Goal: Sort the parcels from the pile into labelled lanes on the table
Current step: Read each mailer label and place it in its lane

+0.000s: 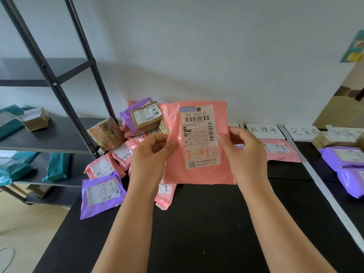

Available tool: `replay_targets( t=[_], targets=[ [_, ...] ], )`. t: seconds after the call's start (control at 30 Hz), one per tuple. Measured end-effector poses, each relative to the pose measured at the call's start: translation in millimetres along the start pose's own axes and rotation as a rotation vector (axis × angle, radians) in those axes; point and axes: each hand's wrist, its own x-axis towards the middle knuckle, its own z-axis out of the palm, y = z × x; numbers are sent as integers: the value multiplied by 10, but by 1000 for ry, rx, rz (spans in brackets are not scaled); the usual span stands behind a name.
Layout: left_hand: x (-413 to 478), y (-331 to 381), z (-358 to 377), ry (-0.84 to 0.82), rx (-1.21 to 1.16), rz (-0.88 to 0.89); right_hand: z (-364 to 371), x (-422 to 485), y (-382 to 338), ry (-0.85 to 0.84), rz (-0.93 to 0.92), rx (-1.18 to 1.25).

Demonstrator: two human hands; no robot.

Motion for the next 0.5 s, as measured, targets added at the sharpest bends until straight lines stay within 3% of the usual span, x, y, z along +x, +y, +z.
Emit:
replay_targets(
  t=[0.5],
  targets=[
    [-100, 252, -155, 55, 18, 183, -146, -274, -398, -8, -71, 156]
  ],
)
